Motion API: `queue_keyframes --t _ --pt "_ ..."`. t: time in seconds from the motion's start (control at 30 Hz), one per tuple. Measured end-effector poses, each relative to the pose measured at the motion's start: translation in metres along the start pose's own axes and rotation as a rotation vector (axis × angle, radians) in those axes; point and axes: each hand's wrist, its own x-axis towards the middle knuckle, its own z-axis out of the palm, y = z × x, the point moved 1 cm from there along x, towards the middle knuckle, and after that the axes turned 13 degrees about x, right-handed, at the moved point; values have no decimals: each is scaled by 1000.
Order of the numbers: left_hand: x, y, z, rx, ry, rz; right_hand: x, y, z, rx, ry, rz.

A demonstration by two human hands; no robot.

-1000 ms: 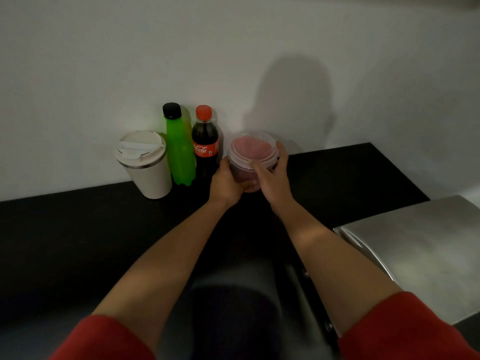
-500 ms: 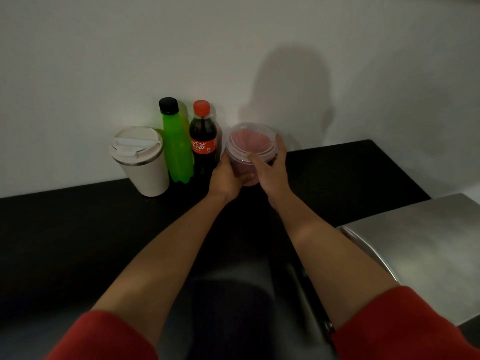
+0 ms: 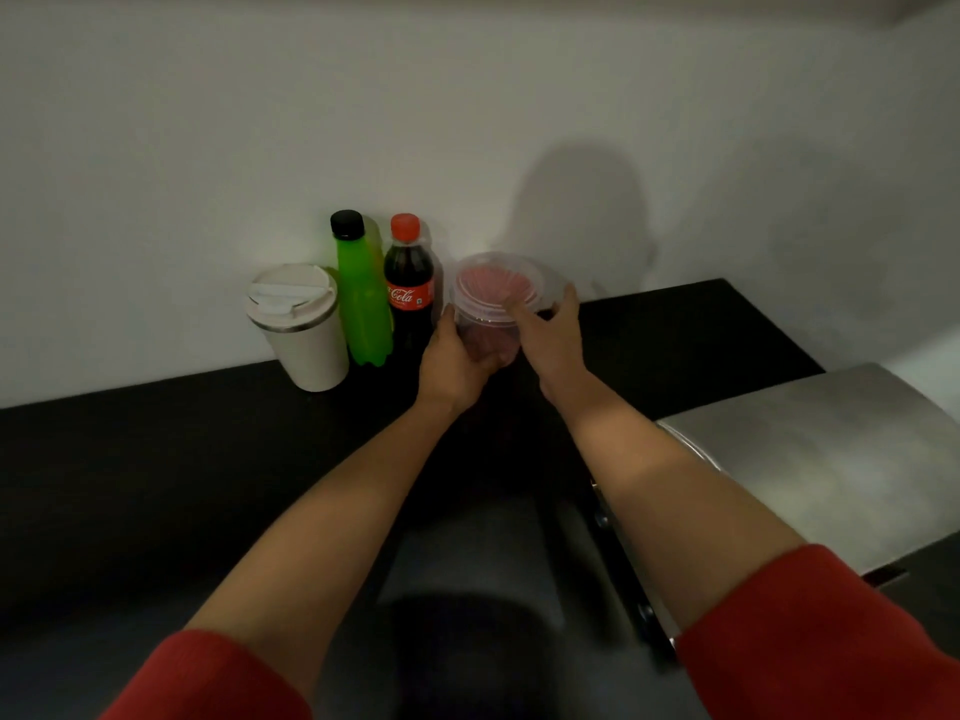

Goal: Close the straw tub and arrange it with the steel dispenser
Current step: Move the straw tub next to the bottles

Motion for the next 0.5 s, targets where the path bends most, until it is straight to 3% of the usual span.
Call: queue_keyframes --t 0.23,0.5 --pt "-37 17 -21 91 167 -21 -34 -36 -19 -89 -7 -165" --pt "-94 64 -35 73 112 87 -77 -84 -74 -341 10 -350"
